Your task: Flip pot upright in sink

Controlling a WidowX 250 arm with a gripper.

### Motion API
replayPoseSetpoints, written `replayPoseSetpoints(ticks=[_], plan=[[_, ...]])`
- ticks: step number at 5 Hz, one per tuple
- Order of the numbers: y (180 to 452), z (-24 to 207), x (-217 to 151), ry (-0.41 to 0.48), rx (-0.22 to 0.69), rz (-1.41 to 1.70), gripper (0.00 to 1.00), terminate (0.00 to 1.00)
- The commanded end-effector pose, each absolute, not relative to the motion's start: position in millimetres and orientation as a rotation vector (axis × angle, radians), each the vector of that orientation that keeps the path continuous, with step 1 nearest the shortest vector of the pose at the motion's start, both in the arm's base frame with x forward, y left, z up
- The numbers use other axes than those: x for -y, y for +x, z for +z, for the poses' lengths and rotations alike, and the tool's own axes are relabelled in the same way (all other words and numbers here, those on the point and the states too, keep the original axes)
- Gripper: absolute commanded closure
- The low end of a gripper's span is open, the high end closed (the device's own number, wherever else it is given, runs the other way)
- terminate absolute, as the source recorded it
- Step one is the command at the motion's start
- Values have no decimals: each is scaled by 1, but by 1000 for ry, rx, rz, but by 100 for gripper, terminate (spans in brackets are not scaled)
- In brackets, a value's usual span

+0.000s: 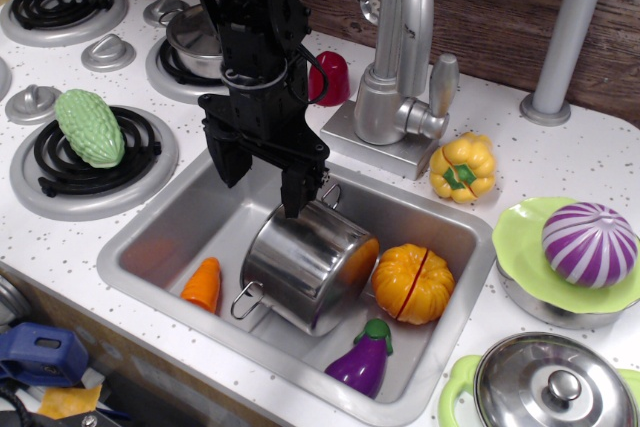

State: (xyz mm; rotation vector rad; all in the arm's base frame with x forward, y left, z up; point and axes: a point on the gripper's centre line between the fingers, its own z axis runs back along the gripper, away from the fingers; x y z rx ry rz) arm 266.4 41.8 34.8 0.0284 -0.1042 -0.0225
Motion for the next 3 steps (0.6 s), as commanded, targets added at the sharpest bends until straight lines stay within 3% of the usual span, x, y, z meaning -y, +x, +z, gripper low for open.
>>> replayPoseSetpoints(ticks=[1,3], plan=[[266,35,-42,28,104,-23,0,0],[266,36,-42,-139,77,-36,0,0]])
